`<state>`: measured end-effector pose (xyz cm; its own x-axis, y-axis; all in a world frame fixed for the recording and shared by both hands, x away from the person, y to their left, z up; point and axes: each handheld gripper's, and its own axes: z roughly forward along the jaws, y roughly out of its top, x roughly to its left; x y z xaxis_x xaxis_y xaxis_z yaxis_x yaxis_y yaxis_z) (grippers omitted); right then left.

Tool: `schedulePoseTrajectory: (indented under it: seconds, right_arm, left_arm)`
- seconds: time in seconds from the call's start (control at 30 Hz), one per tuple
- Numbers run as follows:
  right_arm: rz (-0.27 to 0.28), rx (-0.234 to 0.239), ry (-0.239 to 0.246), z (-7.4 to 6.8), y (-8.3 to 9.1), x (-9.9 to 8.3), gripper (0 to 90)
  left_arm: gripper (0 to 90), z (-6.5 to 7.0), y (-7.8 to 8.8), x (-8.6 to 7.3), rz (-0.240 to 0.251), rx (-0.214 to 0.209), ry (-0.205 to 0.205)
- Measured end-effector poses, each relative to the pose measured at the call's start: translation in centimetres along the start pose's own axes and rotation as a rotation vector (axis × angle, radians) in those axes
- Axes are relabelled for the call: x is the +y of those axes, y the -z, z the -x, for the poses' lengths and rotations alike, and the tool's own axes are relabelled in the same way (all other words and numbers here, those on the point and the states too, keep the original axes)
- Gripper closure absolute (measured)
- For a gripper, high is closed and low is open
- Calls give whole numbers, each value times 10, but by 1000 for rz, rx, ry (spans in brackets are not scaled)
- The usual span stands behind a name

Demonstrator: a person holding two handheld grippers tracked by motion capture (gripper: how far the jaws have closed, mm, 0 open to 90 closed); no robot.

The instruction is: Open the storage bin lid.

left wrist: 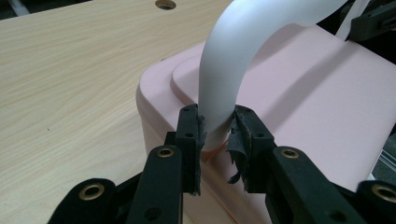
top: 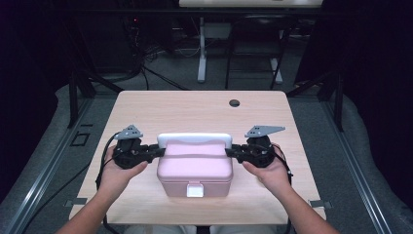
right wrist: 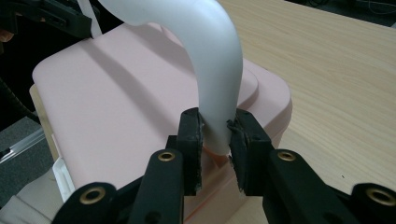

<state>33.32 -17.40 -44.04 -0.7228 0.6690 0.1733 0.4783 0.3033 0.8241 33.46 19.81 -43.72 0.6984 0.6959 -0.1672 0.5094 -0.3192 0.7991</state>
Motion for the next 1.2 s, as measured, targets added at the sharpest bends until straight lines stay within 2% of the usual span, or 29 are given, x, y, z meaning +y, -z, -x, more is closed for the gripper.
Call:
schedulePoseTrajectory:
  seconds: [0.5, 0.63, 1.2]
  right_arm:
    - [-13, 22, -8, 2, 3, 7, 747]
    - [-10, 30, -28, 4, 3, 7, 748]
    - [-18, 51, -51, 7, 5, 12, 751]
  left_arm:
    - [727, -4, 2, 3, 9, -14, 15]
    - [705, -3, 2, 3, 13, -12, 11]
    - [639, -4, 6, 8, 32, -16, 10]
